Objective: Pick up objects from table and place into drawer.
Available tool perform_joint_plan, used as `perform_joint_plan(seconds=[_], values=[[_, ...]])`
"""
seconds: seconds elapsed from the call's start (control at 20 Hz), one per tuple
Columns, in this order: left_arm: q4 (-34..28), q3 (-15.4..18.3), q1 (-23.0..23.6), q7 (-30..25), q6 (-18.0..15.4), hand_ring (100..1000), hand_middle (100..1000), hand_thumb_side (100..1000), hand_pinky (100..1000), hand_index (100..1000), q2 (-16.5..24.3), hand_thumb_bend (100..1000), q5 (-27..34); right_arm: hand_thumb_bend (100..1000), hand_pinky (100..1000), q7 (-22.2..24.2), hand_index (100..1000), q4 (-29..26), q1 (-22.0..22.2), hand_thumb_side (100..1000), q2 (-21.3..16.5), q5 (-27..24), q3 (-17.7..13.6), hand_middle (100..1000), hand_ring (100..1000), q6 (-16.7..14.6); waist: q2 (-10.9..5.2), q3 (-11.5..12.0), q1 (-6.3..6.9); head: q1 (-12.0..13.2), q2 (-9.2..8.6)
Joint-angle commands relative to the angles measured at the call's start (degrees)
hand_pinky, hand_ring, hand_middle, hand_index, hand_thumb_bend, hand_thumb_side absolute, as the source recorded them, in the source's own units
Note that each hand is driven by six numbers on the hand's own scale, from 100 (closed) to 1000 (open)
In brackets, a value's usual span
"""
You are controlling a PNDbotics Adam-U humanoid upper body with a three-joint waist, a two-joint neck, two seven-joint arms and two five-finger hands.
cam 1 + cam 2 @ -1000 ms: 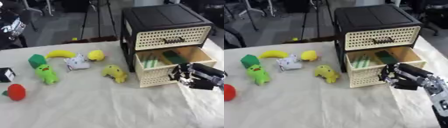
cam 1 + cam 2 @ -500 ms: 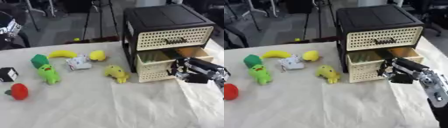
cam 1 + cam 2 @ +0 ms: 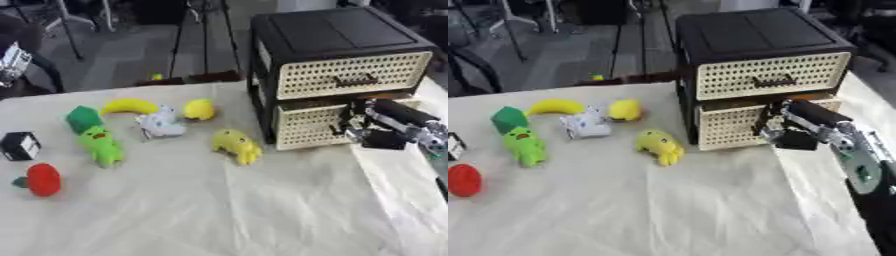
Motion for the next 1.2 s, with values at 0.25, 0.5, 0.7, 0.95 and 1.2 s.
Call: perform_joint_plan(seconds=[0.25, 0.5, 0.7, 0.95, 1.2], values=[[-1.2, 1.0, -0.1, 0.4, 0.0, 595, 588, 791, 608, 711, 0.5, 530, 0.5, 100, 538, -4.2, 690, 3.1, -2.8, 903, -1.1, 2.6, -1.3, 791, 786, 0.3, -1.03, 1.1, 0.28, -0.6, 0.22], [-1.4, 1.1, 0.2, 0.5, 0.0, 595, 587, 790, 608, 711, 0.2, 527, 0.6, 100, 542, -9.0, 707, 4.6, -3.7, 850, -0.8, 4.1, -1.8, 801, 790, 1.4, -1.09, 1.4, 0.49, -0.9, 0.29], [-1.5, 1.2, 0.2, 0.6, 0.0, 595, 587, 790, 608, 711, 0.2, 527, 0.7, 100, 542, -11.0, 707, 5.3, -3.8, 850, -0.7, 5.0, -1.5, 801, 790, 1.5, -1.10, 1.5, 0.50, -0.9, 0.31], [-1.3, 1.2, 0.7, 0.6, 0.0, 594, 586, 793, 607, 709, 0.1, 520, 0.6, 100, 503, -15.0, 704, -0.5, -1.4, 677, -1.2, 2.1, -3.7, 731, 668, 2.7, -0.99, 1.0, -0.38, -0.7, 0.43], [-1.1, 1.4, 0.9, 0.6, -0.3, 592, 584, 794, 607, 707, 0.4, 516, 0.5, 100, 405, -20.0, 637, -8.7, 4.4, 659, -2.0, -2.9, -3.6, 658, 578, 4.3, -0.59, 0.6, -1.32, -0.3, 0.25]])
